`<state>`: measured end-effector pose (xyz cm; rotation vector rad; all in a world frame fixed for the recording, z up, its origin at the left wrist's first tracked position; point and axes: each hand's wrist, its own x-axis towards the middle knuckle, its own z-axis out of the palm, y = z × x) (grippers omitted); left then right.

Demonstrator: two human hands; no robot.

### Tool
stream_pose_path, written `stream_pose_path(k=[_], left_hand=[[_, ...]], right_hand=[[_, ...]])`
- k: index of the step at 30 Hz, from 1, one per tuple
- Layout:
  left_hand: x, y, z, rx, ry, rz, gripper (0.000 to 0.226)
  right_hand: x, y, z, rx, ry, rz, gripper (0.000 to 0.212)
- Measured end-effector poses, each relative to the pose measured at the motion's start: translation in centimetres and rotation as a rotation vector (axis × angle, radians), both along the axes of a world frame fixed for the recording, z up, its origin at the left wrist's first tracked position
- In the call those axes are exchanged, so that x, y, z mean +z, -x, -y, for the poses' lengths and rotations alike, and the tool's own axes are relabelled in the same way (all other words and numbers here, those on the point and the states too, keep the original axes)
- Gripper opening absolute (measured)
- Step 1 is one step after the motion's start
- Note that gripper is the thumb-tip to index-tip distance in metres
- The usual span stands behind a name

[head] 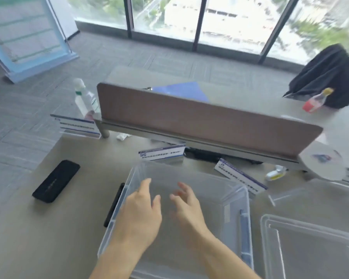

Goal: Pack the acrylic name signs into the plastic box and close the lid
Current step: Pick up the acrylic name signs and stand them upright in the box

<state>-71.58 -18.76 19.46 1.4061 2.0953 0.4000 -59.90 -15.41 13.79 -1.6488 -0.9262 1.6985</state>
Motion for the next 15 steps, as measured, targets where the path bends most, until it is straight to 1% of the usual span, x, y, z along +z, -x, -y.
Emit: stream_pose_path(k=[1,3,6,10,13,15], left_hand=[[1.7,-1.0,-0.8,-0.029,-0.091,0.045,0.05],[5.4,-3.8,-2.3,-0.105,-0.247,0.128,0.045],[10.1,-9.4,-4.2,-0.199,-0.385,0.265,0.037],[13.1,-17.9,-4.9,-0.34,-0.432,0.415,0.032],[14.0,-24.5,-4.6,-0.409,-0.386,0.511,0.031],[14.2,-28.9,-4.2,-0.435,-0.345,0.57,0.032]], right_hand=[[2.3,-2.1,-0.1,-0.016,-0.068,0.004,0.04],[6.7,-7.2,0.0,-0.097,-0.209,0.03,0.038],[12.2,-15.7,0.6,-0.247,-0.368,0.099,0.038],[16.4,-26.4,2.8,-0.46,-0.451,0.159,0.034],[17.5,-33.5,4.9,-0.603,-0.474,0.164,0.034],[17.5,-37.7,6.1,-0.66,-0.475,0.167,0.034]])
